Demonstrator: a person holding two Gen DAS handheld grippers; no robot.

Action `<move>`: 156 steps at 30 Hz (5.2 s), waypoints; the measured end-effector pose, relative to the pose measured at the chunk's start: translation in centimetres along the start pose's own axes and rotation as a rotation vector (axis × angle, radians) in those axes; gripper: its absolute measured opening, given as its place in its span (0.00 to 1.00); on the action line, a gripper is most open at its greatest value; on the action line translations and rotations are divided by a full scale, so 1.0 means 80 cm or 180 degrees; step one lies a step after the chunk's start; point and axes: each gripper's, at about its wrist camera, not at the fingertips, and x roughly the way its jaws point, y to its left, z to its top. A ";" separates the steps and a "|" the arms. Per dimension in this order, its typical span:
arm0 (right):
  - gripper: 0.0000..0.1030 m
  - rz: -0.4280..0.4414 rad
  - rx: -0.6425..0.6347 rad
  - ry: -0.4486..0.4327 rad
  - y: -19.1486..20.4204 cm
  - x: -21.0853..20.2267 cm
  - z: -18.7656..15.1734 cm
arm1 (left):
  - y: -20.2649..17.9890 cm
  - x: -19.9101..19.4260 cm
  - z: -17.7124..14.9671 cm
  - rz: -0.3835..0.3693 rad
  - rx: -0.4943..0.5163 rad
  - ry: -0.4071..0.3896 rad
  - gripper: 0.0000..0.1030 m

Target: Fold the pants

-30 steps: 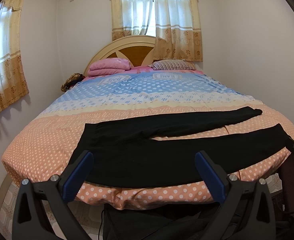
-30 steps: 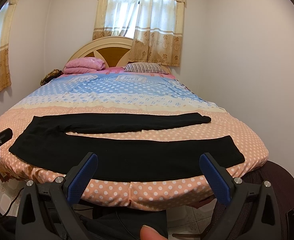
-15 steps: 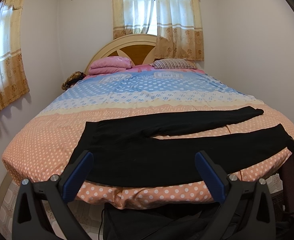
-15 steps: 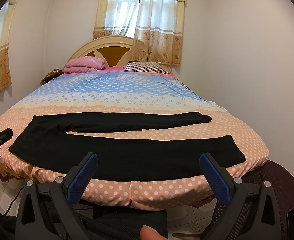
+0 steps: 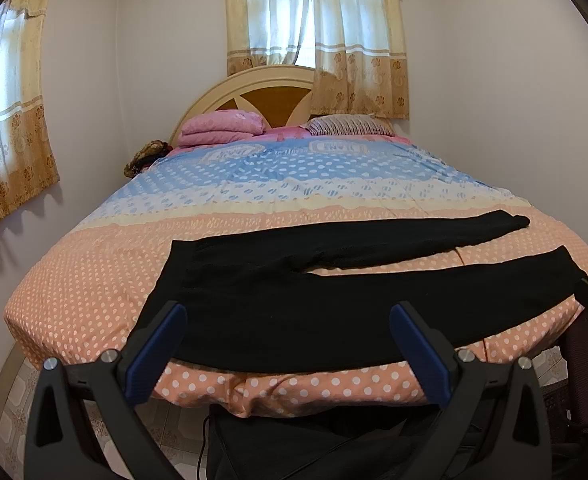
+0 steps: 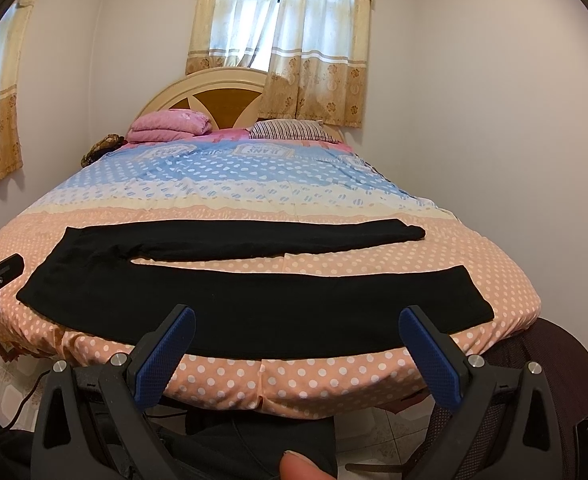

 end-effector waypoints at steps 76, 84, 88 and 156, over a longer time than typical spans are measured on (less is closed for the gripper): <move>0.74 -0.0230 0.0569 0.1527 -0.306 0.560 0.156 | 0.241 0.466 0.071 0.0345 -0.0487 0.1520 0.71; 0.69 0.0059 0.0572 0.1597 -0.304 0.571 0.154 | 0.226 0.466 0.075 0.0279 -0.0263 0.1450 0.58; 0.29 0.0023 0.0423 0.1667 -0.293 0.576 0.152 | 0.216 0.466 0.076 0.0143 -0.0136 0.1464 0.33; 0.05 0.0054 0.1079 0.0143 -0.373 0.198 -0.070 | 0.259 0.175 -0.102 -0.0565 -0.0061 0.0171 0.39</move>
